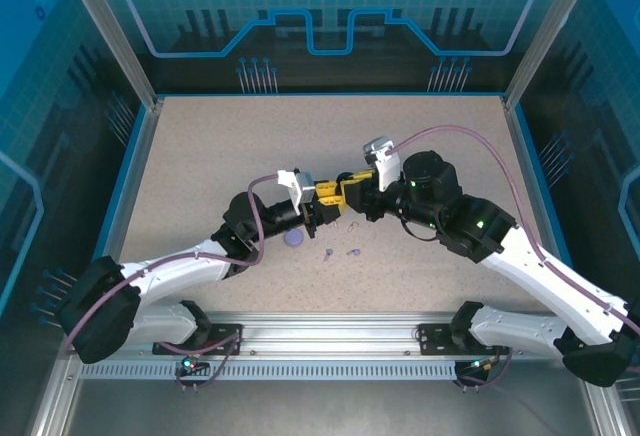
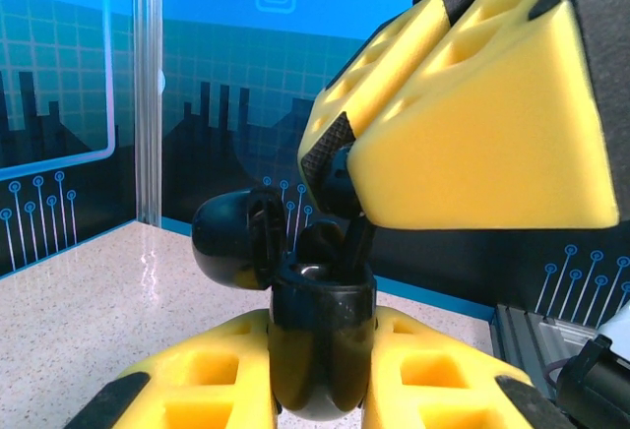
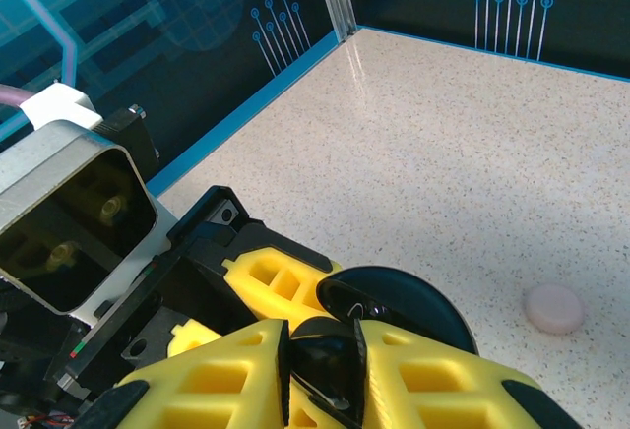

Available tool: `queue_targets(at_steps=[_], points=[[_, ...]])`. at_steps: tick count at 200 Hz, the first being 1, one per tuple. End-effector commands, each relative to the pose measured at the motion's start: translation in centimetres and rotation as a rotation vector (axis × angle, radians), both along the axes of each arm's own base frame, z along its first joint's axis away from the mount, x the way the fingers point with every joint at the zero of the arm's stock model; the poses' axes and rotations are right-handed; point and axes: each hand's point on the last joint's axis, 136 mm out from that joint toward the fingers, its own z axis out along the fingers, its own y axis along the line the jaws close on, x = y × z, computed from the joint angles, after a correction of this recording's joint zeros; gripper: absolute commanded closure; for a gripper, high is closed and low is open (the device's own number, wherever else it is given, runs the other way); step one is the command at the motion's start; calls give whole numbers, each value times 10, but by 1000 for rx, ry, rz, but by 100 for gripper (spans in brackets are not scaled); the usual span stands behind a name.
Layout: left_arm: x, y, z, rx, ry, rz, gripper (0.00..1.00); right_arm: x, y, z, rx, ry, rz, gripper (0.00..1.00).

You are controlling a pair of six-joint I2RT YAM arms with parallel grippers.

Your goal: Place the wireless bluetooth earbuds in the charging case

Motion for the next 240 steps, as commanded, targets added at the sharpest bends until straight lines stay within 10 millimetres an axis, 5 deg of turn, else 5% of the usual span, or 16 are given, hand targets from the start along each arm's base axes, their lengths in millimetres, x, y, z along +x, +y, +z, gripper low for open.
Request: queue_targets(at_steps=[1, 109, 240], points=[[-7, 3, 30, -73, -63, -9, 98, -1, -8, -13, -29, 30, -24, 76], [-7, 0, 25, -56, -60, -13, 98, 1, -8, -10, -20, 53, -35, 78], [-7, -3, 21, -44, -59, -15, 98, -1, -9, 18, 64, 16, -30, 78]])
